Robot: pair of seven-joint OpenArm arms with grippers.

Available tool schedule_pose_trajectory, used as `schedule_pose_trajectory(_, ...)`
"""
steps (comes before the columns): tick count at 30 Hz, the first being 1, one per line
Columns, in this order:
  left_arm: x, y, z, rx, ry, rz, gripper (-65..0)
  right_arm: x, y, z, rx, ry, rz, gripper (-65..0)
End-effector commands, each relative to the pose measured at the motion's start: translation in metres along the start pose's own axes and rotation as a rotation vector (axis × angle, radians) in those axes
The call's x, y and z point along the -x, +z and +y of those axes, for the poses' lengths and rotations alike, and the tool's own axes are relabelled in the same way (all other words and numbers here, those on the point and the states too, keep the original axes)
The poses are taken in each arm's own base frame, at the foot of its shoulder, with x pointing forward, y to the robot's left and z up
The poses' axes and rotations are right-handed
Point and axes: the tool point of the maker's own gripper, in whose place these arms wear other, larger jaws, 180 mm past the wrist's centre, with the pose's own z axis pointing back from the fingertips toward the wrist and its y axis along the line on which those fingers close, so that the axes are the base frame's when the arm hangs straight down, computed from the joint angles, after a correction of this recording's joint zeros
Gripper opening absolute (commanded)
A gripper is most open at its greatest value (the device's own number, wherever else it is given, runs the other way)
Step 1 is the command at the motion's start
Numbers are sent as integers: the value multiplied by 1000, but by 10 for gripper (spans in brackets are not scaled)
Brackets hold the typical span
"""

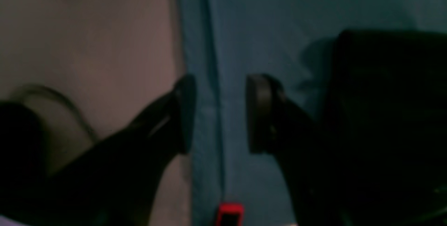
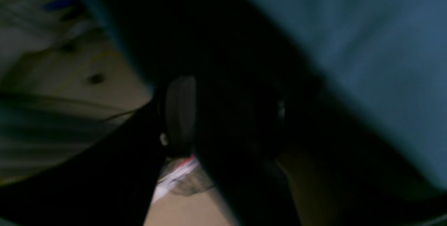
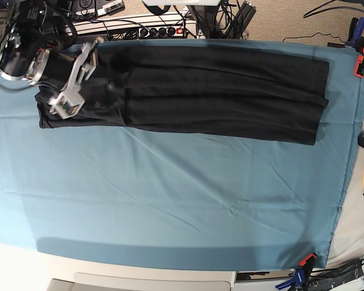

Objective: Fold the T-shirt properly

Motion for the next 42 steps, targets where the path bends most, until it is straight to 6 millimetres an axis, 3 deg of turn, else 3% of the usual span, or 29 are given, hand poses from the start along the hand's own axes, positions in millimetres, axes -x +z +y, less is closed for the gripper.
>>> schedule_pose_trajectory(1,-15,13,3,10,6,-44,-401,-15,7,-9,59,33,-61,-370)
schedule_pose_trajectory(5,-12,16,-14,124,14,-34,-401,-22,25,-46,278,32,-133,-370)
schedule_pose_trajectory(11,-12,13,-34,226,15,-56,-401,-6,46,-80,510,2,-99,-371)
schedule_pose_trajectory(18,-3,10,-44,282,37,-46,-401,2,38,-83,547,64,-31,-371)
schedule_pose_trajectory(23,9,9,-51,327,62,-26,-401,8,21,-76,528,115,19,-371)
schedule_pose_trajectory(33,86,-2,-68,430,133,123,-401,10,10,-72,520,140,44,-371)
schedule_pose_trajectory(37,90,-9,-79,464,119,105,-392,9,10,-71,517,138,39,-371)
schedule_pose_trajectory(42,87,-17,-85,474,125,67,-326,10,10,-71,516,137,42,-371)
